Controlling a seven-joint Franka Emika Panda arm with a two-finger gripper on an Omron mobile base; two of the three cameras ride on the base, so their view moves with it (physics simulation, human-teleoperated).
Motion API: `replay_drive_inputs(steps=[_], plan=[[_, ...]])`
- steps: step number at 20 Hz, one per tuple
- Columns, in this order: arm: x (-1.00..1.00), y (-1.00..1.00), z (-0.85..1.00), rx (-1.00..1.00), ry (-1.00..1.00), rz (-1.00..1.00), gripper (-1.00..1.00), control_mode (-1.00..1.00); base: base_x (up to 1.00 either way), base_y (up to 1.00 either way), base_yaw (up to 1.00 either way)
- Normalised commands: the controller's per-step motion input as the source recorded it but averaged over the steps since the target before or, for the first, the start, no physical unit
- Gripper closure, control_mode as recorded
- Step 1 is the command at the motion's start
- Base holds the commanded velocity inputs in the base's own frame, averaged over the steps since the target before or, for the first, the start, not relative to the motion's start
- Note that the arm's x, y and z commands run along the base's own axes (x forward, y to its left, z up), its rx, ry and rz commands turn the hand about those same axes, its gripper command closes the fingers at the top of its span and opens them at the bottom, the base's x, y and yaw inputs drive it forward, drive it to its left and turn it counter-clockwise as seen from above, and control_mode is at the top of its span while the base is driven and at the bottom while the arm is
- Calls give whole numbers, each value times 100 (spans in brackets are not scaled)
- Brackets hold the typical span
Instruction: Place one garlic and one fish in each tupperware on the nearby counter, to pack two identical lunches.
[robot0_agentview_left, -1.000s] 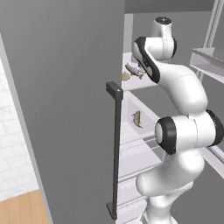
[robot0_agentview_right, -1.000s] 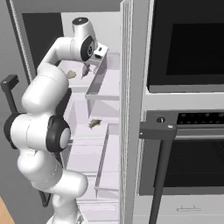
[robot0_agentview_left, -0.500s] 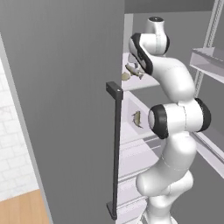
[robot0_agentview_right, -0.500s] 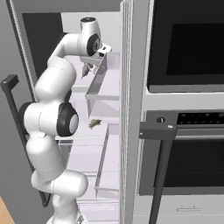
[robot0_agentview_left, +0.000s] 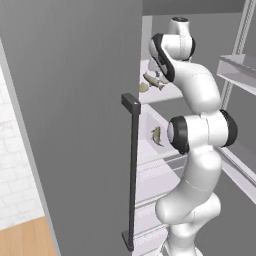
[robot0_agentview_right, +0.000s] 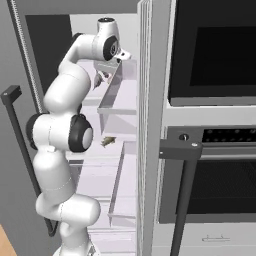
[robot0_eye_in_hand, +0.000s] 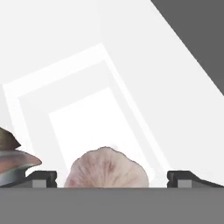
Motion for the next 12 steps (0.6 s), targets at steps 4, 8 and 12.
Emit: replay_drive_inputs(steps=[4, 8, 12], plan=[[0, -8, -54, 0, 7, 0, -100, -100, 0, 0, 0], [0, 0, -56, 0, 3, 0, -100, -100, 0, 0, 0], [0, -6, -48, 5, 3, 0, -100, -100, 0, 0, 0]])
